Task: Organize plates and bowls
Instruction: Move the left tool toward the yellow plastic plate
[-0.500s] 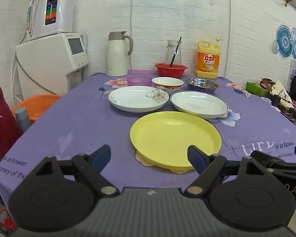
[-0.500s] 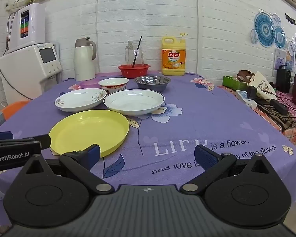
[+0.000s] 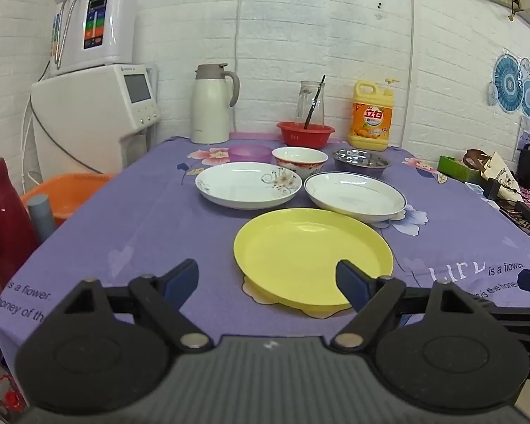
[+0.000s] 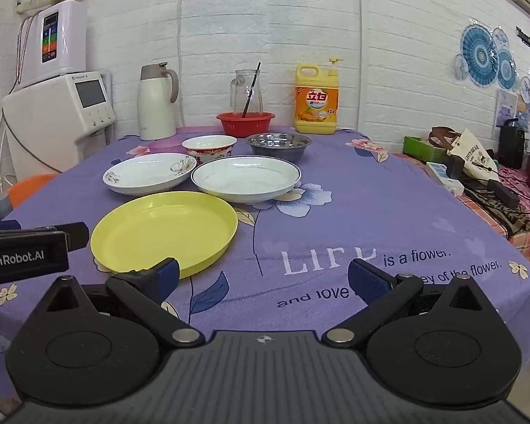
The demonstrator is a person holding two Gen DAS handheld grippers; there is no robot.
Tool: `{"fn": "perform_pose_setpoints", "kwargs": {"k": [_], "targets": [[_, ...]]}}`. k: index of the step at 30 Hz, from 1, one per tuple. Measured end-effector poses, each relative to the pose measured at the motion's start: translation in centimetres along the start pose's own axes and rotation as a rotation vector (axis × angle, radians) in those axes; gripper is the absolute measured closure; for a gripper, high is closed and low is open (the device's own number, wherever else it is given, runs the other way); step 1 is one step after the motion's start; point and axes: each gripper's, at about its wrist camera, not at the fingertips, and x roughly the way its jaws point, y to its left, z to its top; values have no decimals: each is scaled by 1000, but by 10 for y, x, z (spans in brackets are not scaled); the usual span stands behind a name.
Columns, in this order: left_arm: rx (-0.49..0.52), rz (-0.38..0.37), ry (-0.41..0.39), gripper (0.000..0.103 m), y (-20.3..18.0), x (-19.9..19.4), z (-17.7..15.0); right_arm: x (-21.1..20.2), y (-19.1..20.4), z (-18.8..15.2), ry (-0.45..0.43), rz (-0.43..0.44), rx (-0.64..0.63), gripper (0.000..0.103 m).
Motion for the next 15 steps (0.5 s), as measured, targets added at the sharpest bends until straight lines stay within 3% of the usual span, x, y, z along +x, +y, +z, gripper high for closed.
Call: {"fn": "perform_pose_setpoints", "kwargs": {"k": [15], "targets": [[3,-5,-8,20,-2,0,-1,2,5,-2,2,13,-9,0]]}}
